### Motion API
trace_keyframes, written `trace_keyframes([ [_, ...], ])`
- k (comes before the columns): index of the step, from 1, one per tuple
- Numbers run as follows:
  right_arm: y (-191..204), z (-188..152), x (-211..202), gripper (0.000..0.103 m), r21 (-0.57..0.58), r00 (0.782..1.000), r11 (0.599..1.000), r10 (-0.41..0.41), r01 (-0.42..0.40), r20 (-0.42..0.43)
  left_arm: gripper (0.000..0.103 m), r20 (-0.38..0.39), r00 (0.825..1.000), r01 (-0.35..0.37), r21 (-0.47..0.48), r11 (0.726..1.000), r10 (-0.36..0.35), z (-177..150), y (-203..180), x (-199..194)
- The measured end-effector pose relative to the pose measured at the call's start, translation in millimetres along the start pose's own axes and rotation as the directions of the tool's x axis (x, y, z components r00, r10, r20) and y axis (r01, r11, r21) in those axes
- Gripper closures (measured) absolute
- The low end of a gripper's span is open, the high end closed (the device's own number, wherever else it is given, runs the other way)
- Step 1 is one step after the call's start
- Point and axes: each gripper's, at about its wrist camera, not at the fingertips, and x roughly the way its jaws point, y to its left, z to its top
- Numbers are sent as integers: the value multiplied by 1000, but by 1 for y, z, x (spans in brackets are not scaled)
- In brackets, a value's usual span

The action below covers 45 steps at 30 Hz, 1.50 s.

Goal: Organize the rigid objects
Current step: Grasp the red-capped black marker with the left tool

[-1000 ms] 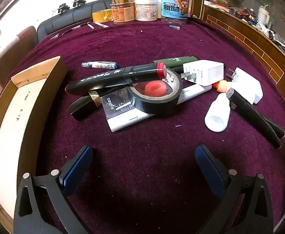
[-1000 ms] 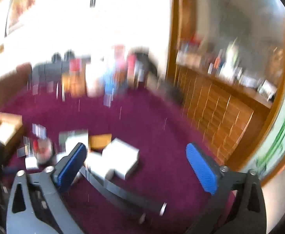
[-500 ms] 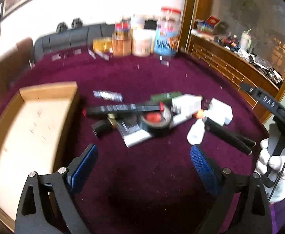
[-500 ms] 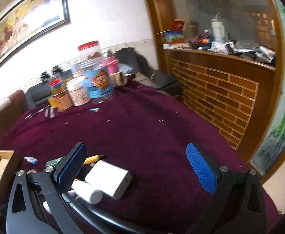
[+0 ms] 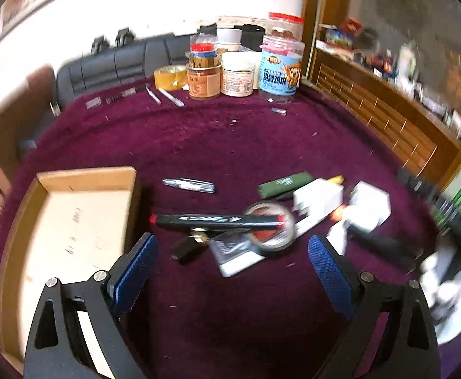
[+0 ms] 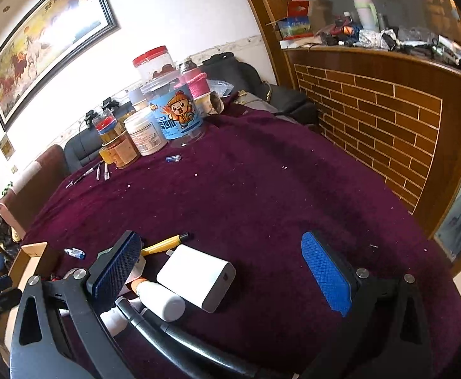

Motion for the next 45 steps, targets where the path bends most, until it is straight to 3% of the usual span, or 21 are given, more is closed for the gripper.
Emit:
trace_keyframes([
  [2,-1,0,3,1,8,1000,1000,2,-2,-16,10,6,1000,14,12,1000,-14,3,-10,-1],
  [5,-3,-1,6,1,21,999,1000,7,-6,-35,10,4,997,-72,104,992,72,21,-21,14],
  [8,-1,-1,6,1,15,999,1000,7,-7,-38,10,-35,998,-52,25,998,53,51,-2,41],
  [10,1,-2,6,1,6,999,1000,3,-3,-34,11,-138,990,-11,-35,999,6,64,12,74],
  [14,4,-4,9,1,-7,999,1000,-7,6,-42,25,-258,965,-40,38,998,49,48,4,95],
  [19,12,-6,14,1,-40,998,999,-9,6,-66,26,-317,947,-15,96,995,45,0,0,69],
  [24,15,-7,13,1,-59,998,998,-6,3,-57,26,-215,975,-48,41,998,55,-20,16,15],
  [29,6,-5,14,1,-16,998,1000,-9,8,-60,26,-176,974,-137,27,990,140,-14,32,14],
  [31,3,-5,14,1,-6,998,1000,-15,14,-62,26,-172,975,-140,21,990,142,-9,35,23],
  [35,2,-6,17,1,-3,997,1000,-31,31,-77,26,-136,976,-151,134,979,169,-11,21,34],
  [38,2,-7,19,1,-8,996,999,-37,36,-86,26,-154,979,-100,203,974,132,-18,15,40],
  [41,3,-7,22,1,-11,994,999,-38,37,-99,26,-162,977,-101,238,966,142,-22,15,47],
  [42,3,-8,23,1,-9,994,999,-36,36,-103,28,-161,976,-105,234,967,145,-22,18,52],
  [44,0,-8,25,1,3,993,999,-35,36,-115,48,-166,976,-105,203,973,140,-23,23,60],
  [45,-2,-7,26,1,11,992,999,-35,37,-120,70,-202,974,-66,164,984,99,-24,27,66],
])
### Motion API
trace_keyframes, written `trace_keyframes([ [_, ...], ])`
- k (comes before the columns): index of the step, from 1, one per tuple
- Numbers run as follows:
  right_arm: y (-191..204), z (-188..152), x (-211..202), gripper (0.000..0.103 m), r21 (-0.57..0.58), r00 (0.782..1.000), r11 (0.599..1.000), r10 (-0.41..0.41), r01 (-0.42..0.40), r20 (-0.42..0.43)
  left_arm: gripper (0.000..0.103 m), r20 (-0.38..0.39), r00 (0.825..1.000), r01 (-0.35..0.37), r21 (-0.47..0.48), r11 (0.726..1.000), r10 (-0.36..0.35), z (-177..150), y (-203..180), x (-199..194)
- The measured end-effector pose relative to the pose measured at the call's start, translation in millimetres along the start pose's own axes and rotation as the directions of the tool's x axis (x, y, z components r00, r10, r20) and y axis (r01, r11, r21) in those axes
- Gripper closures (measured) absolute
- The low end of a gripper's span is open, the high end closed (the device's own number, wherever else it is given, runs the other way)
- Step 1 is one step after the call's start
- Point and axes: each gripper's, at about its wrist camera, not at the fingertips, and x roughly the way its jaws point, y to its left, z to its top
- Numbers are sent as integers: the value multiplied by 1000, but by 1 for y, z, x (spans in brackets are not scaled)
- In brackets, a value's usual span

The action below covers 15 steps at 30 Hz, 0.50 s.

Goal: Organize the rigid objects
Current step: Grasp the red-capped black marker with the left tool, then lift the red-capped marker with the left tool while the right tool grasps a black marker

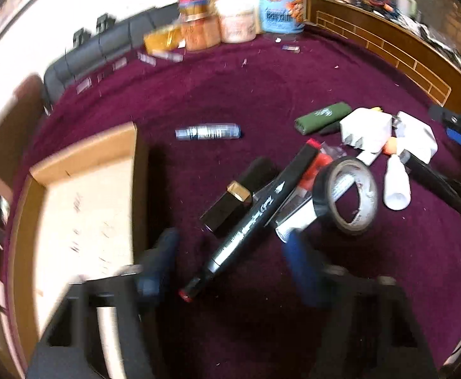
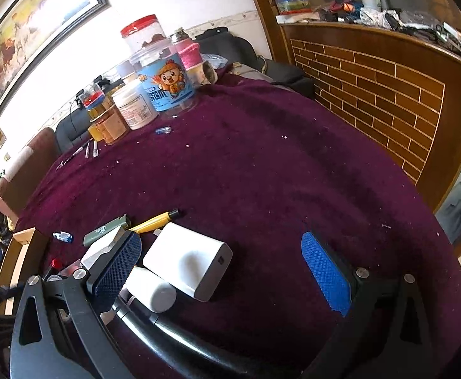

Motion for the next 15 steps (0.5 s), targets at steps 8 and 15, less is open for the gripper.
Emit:
trace_keyframes([
  [8,-6,0,5,1,30,1000,1000,7,-6,-27,91,-17,994,106,-73,992,-107,-23,-1,-14],
  [15,-7,-1,7,1,42,999,999,7,-5,-37,58,45,989,144,-178,973,-138,-6,-1,1],
])
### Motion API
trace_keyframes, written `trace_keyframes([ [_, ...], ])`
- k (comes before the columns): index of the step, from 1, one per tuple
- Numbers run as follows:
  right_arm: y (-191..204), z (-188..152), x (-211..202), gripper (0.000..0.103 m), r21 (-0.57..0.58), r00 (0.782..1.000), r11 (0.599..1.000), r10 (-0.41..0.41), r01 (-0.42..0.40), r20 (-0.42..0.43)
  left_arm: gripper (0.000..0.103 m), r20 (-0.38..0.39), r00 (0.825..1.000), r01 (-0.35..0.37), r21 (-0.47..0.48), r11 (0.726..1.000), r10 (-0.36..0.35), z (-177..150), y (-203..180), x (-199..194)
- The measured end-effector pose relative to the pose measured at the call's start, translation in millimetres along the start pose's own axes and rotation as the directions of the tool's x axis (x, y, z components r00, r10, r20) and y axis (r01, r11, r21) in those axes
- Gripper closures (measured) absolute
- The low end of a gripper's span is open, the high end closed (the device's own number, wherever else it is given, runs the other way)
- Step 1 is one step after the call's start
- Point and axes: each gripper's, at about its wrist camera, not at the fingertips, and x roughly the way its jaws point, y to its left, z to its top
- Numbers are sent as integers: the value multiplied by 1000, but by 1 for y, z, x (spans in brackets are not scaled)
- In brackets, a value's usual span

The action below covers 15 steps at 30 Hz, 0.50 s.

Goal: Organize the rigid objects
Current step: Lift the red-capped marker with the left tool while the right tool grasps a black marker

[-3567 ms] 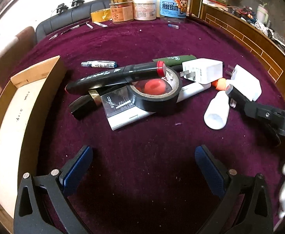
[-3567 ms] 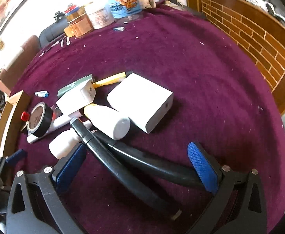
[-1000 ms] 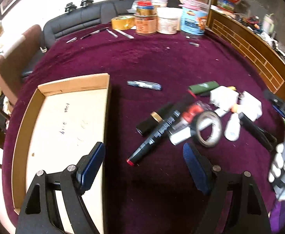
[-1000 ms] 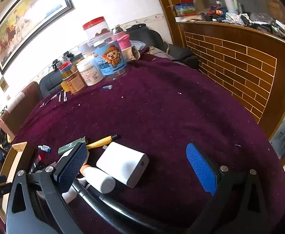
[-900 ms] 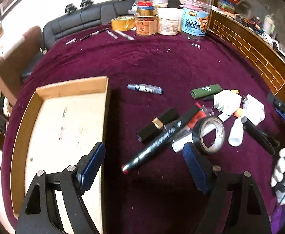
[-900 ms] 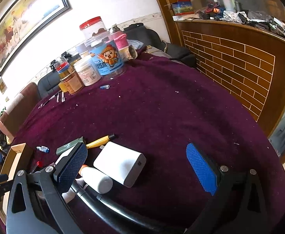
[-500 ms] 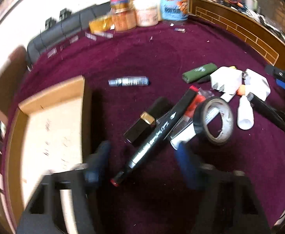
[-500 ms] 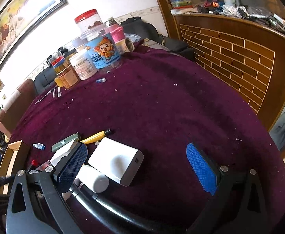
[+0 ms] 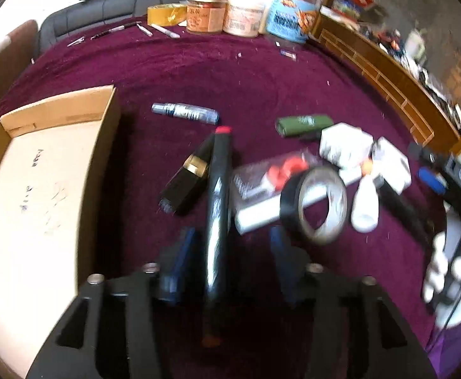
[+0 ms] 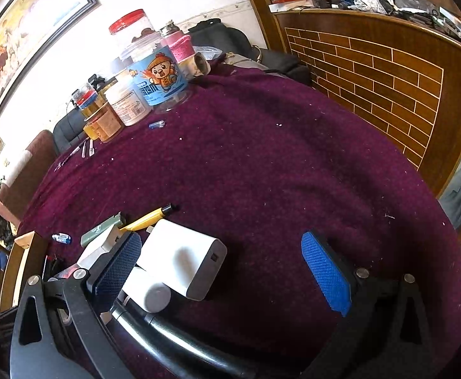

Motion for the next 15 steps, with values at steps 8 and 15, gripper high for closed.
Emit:
trace_keyframes([
  [8,-4,0,2,1,25,1000,1000,-8,8,-8,92,62,998,36,-44,998,-33,-17,1,-18],
  [15,-14,1,5,1,77,1000,997,-12,14,-24,91,219,962,197,-148,969,-162,-46,31,-95],
])
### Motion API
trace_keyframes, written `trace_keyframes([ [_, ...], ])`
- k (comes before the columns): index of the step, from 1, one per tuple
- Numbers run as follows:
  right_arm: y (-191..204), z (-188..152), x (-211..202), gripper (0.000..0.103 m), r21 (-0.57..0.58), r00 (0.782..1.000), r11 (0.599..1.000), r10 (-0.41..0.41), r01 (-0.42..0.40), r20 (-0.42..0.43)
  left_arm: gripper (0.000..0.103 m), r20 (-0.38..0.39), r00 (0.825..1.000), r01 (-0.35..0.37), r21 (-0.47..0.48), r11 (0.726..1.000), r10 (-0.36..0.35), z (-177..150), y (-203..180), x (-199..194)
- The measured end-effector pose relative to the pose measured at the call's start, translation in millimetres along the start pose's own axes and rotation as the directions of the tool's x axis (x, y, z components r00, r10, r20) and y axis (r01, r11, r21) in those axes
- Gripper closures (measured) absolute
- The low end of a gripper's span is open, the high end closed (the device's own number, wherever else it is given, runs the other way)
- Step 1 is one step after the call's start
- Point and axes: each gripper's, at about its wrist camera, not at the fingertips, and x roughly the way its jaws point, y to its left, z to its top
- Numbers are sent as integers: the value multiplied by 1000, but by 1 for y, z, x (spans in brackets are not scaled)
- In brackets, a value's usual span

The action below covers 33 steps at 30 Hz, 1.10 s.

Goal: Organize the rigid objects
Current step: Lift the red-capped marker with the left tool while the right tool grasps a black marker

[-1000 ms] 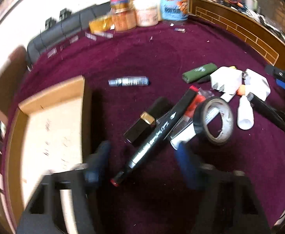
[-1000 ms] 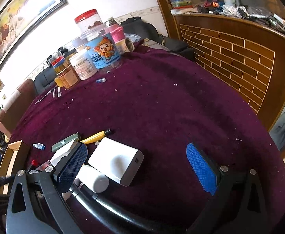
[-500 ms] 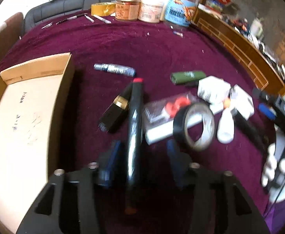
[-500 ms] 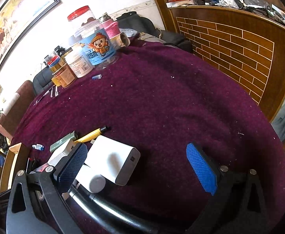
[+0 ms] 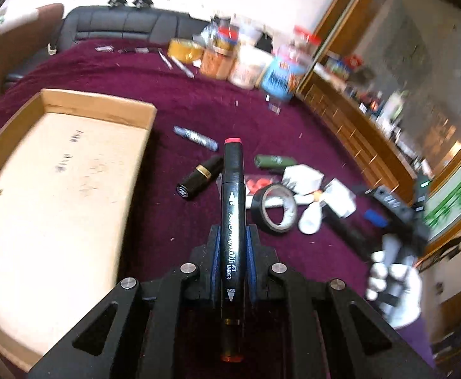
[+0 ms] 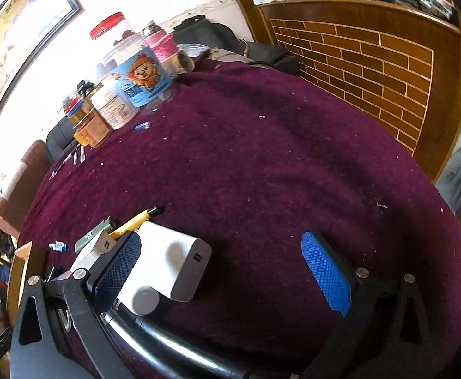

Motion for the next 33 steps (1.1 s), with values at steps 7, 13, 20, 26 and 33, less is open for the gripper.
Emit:
trace_keyframes([
  [7,34,-17,-49,1,-178,999,984,11,-4,37,91,97,995,-39,27,999,37,-13,15,-52],
  [13,70,-61,-52,9,-502,998,865,-45,13,-51,91,95,995,-17,-1,1000,17,-23,35,-55],
  [20,87,-87,-38,51,-630,992,777,-67,-14,-105,91,84,996,-9,-38,999,13,-29,44,-56],
  [26,97,-104,-34,51,-646,972,755,-49,-114,-229,91,80,997,-9,-38,999,13,-34,43,-58],
  [33,98,-94,-27,58,-582,976,811,-68,-67,-207,91,79,997,-3,-29,1000,5,-39,39,-64],
])
